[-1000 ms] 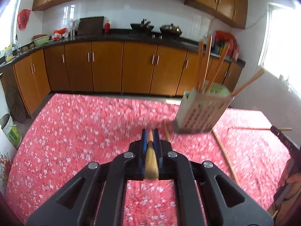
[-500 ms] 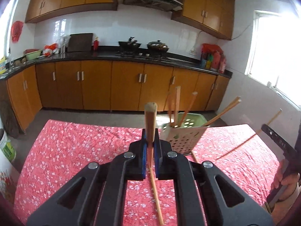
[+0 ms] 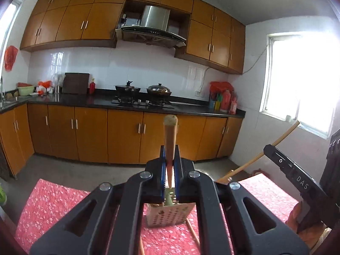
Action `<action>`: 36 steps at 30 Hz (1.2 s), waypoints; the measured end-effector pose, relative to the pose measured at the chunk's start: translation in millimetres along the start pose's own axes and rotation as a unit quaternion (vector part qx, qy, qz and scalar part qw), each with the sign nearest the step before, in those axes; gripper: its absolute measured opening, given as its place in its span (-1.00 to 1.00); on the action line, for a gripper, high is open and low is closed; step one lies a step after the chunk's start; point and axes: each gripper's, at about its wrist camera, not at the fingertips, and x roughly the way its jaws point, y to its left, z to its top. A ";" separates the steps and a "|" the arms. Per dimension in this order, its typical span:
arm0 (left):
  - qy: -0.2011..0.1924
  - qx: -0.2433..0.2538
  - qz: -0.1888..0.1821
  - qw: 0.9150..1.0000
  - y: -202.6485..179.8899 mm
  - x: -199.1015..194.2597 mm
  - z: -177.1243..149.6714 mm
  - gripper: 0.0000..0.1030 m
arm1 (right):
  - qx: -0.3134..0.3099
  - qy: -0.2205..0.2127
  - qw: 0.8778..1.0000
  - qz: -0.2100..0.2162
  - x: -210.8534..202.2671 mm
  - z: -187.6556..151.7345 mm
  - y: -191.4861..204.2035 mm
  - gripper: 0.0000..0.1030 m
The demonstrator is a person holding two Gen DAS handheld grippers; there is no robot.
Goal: Organize utensils
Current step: 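Lift both chopsticks and carry them over the holder with both grippers, then open both grippers to drop the chopsticks into the holder, then move both open grippers back over the remaining chopsticks on the cloth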
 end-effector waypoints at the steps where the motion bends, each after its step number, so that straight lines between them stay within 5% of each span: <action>1: 0.008 0.002 0.000 1.000 -0.6 8.4 -2.1 -0.86 | -0.006 0.004 1.000 -0.005 9.7 -3.5 1.7 -0.86; 15: 0.064 -0.024 0.010 0.998 21.3 81.3 -31.7 -0.81 | -0.035 0.057 0.997 -0.032 59.8 -44.7 0.1 -0.82; 19: 0.063 -0.037 0.013 0.997 25.6 82.7 -30.1 -0.51 | -0.031 0.054 0.998 -0.032 56.5 -41.3 -0.9 -0.44; 28: 0.038 -0.044 0.031 0.998 41.1 33.7 -30.8 -0.30 | -0.016 0.036 0.998 -0.051 15.4 -31.4 -15.0 -0.37; 31: 0.045 -0.041 0.056 0.997 56.6 13.0 -52.1 -0.18 | -0.019 0.058 0.995 -0.076 0.9 -46.1 -29.4 -0.27; 36: 0.102 -0.034 0.113 0.988 95.1 5.8 -114.1 -0.12 | -0.007 0.159 0.980 -0.120 3.4 -107.0 -65.5 -0.26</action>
